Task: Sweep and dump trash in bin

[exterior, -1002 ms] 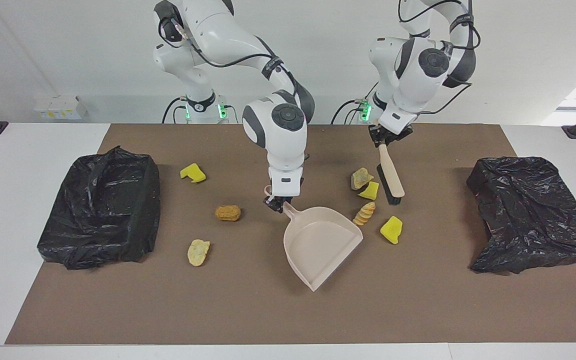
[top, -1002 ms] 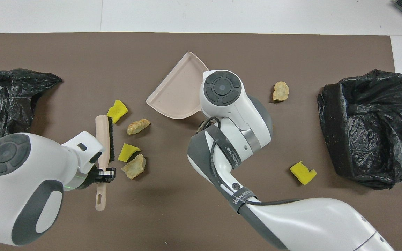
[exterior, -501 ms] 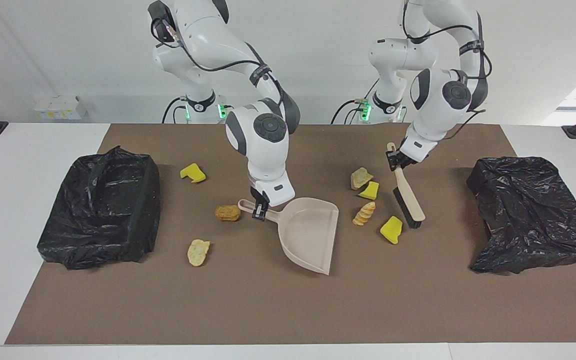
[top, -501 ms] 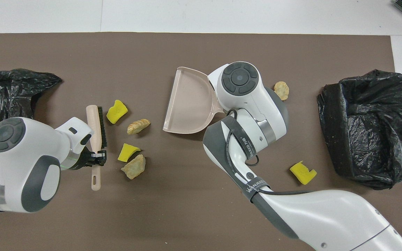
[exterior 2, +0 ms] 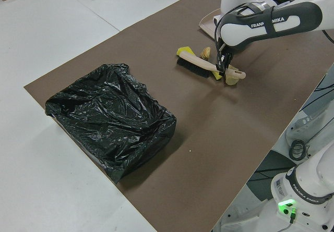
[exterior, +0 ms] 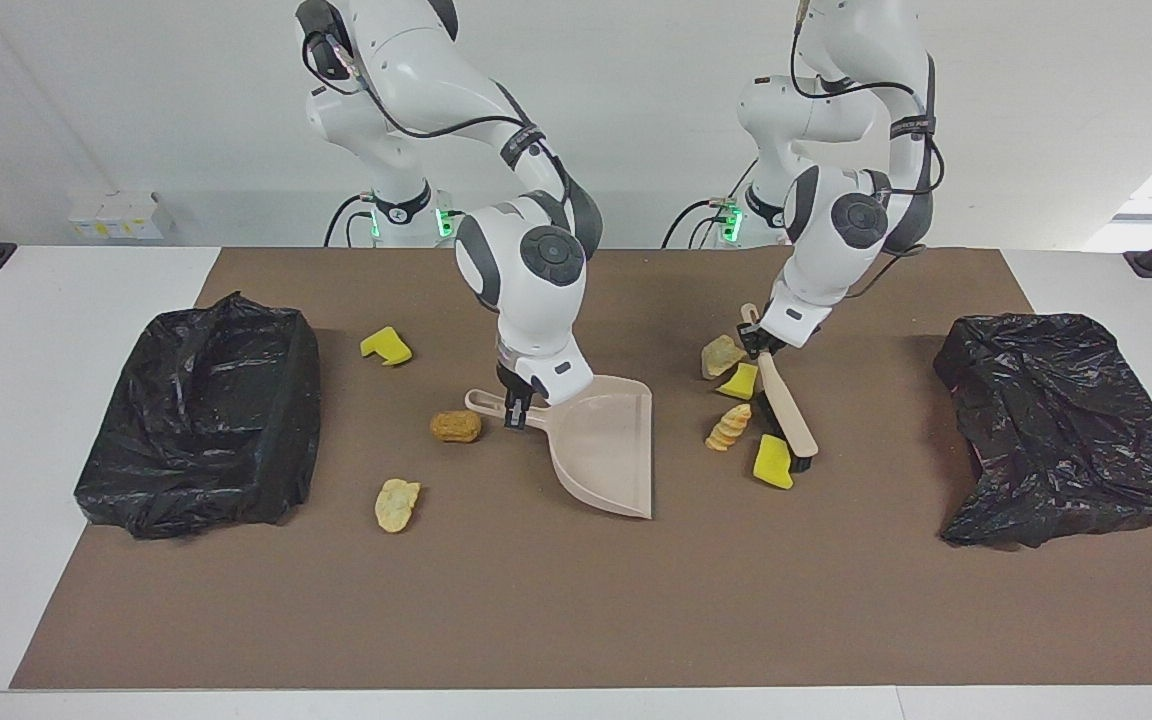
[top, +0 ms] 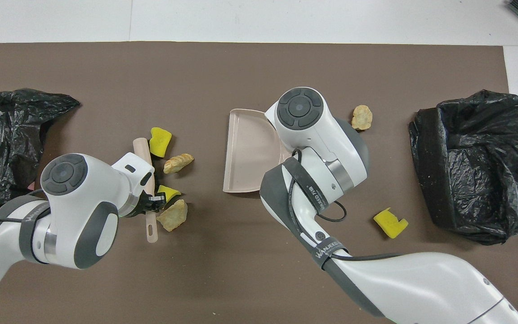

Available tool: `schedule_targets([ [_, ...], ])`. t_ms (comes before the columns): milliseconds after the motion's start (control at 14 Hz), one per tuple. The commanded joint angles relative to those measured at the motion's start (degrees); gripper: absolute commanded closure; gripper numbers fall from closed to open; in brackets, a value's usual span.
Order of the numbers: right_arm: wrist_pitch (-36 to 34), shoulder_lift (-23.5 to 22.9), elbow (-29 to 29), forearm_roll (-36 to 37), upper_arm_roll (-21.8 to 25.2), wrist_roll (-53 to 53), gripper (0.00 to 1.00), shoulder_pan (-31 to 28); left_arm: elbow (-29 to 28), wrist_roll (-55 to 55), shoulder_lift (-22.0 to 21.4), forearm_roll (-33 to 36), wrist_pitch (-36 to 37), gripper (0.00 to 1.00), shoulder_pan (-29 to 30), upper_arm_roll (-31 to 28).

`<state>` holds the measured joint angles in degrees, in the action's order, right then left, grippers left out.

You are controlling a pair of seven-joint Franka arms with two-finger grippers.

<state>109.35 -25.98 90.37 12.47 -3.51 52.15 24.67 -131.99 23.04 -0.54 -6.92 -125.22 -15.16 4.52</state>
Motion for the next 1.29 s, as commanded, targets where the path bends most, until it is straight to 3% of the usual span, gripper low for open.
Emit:
schedule_targets([
  [0, -0.01, 3.74, 4.64, 1.24, -0.36, 2.87, 1.00, 0.03, 0.94, 1.75, 0.98, -0.11, -1.17, 1.00, -2.50, -0.39],
  [358, 0.78, 4.19, 6.05, 1.51, -0.36, 4.01, 1.00, 0.29, 4.01, 1.05, 2.64, -7.03, -2.05, 1.00, -8.82, -0.30],
  [716, 0.78, 4.54, 6.58, 1.51, -0.53, 4.19, 1.00, 0.30, 6.12, 1.75, 2.91, -13.98, -5.03, 1.00, -18.92, -0.38],
  [859, 0.61, 4.63, 6.58, 1.51, -0.62, 4.19, 1.00, 0.30, 9.89, 2.36, 4.04, -14.52, -3.90, 1.00, -20.08, -0.47],
  [1073, 0.78, 4.54, 6.49, 1.51, -0.71, 4.01, 1.00, 0.30, 10.52, 11.55, 3.26, -14.52, -3.37, 1.00, -19.64, -0.65],
  [1216, 0.78, 4.54, 6.40, 1.51, -0.80, 4.01, 1.00, 0.30, 10.52, 23.23, 2.30, -13.91, 1.00, 1.00, -19.12, -1.09],
])
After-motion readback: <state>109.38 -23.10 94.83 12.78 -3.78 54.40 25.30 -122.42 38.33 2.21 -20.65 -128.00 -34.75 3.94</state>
